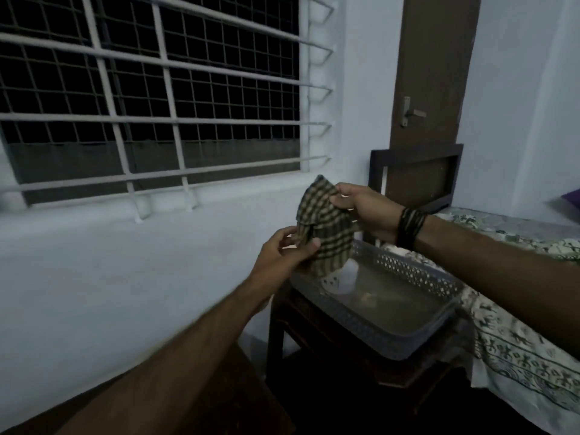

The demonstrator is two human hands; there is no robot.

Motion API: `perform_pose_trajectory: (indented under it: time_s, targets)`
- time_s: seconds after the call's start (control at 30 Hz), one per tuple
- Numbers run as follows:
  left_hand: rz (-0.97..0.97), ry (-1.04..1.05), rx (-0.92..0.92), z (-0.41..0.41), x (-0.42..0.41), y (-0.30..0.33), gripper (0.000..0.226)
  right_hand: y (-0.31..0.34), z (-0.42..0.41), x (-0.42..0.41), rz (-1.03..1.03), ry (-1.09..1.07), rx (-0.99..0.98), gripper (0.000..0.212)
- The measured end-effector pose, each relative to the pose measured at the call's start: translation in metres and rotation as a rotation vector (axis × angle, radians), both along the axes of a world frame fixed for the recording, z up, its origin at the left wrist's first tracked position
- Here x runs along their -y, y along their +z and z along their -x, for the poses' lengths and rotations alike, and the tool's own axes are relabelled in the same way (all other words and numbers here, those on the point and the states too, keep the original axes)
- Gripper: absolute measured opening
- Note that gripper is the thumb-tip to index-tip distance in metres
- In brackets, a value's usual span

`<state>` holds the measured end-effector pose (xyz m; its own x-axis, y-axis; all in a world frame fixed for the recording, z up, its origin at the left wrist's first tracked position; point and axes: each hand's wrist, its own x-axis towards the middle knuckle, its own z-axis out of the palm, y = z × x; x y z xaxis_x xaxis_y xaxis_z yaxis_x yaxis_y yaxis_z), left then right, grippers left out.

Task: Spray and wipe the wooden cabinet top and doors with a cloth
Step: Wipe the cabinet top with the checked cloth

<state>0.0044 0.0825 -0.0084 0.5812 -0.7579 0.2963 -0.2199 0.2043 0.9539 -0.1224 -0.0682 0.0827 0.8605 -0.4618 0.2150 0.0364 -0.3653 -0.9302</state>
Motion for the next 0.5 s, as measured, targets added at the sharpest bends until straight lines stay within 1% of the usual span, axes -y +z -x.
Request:
perform_pose_trajectory:
  time_s: [0.07, 0.13, 0.17, 0.27, 0.3, 0.37, 0.4, 0.43, 0.47, 0.5]
  targets:
    - [0.036, 0.005, -0.044, -0.002, -0.02, 0.013, 0.08, 0.006, -0.018, -0.029, -0.15, 0.129, 0.059, 0.018]
    - [0.032, 0.044, -0.043, -0.008, -0.044, 0.023, 0.082, 0.001, -0.037, -0.057, -0.293, 0.248, 0.08, 0.018]
    - [0.03, 0.048, -0.055, -0.013, -0.057, 0.026, 0.076, -0.003, -0.045, -0.07, -0.355, 0.289, 0.085, 0.018]
    - [0.025, 0.042, -0.156, -0.03, -0.097, 0.027, 0.045, -0.025, -0.068, -0.1, -0.474, 0.364, 0.082, 0.023]
    - [0.017, 0.065, -0.191, -0.038, -0.116, 0.02, 0.039, -0.038, -0.08, -0.113, -0.507, 0.384, 0.069, 0.025]
    - [-0.023, 0.108, -0.225, -0.049, -0.143, 0.005, 0.034, -0.06, -0.096, -0.131, -0.562, 0.382, 0.022, 0.031]
    - [-0.056, 0.151, -0.234, -0.055, -0.163, -0.006, 0.034, -0.073, -0.105, -0.146, -0.598, 0.409, -0.039, 0.037]
    - [-0.082, 0.191, -0.233, -0.059, -0.177, -0.014, 0.035, -0.085, -0.11, -0.157, -0.607, 0.461, -0.106, 0.043]
    - [-0.101, 0.241, -0.232, -0.063, -0.195, -0.024, 0.034, -0.098, -0.115, -0.173, -0.588, 0.532, -0.173, 0.045]
    - [-0.114, 0.284, -0.225, -0.068, -0.211, -0.032, 0.034, -0.108, -0.119, -0.186, -0.551, 0.596, -0.221, 0.041]
